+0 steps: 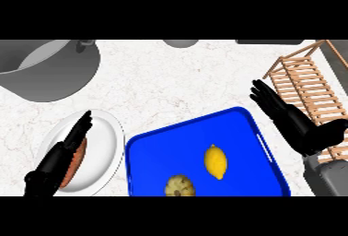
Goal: Pick the squash from the tray and place it in the tiered shelf
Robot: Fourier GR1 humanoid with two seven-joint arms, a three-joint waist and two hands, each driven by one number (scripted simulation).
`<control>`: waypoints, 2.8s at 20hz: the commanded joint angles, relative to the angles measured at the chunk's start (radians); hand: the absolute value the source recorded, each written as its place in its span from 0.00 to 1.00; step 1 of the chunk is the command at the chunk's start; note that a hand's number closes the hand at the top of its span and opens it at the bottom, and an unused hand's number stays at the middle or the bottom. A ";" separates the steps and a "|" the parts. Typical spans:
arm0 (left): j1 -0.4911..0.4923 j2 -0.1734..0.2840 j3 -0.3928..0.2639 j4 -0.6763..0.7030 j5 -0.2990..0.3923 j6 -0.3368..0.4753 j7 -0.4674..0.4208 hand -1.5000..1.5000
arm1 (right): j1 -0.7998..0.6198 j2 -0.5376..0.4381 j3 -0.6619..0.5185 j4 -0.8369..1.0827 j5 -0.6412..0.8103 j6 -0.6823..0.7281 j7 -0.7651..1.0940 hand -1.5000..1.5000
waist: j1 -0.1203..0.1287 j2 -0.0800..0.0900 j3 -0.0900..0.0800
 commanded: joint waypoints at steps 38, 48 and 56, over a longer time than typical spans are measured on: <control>-0.333 -0.147 0.205 0.195 0.121 0.030 0.175 0.50 | -0.796 0.409 0.858 -0.241 0.585 0.300 1.255 0.00 | -0.006 -0.011 0.018; -0.344 -0.126 0.242 0.211 0.143 -0.012 0.189 0.50 | -0.836 0.437 0.941 -0.119 0.600 0.391 1.339 0.00 | -0.011 -0.012 0.018; -0.310 -0.123 0.266 0.213 0.147 -0.046 0.146 0.50 | -0.809 0.469 0.995 -0.057 0.639 0.398 1.352 0.00 | -0.004 -0.010 0.018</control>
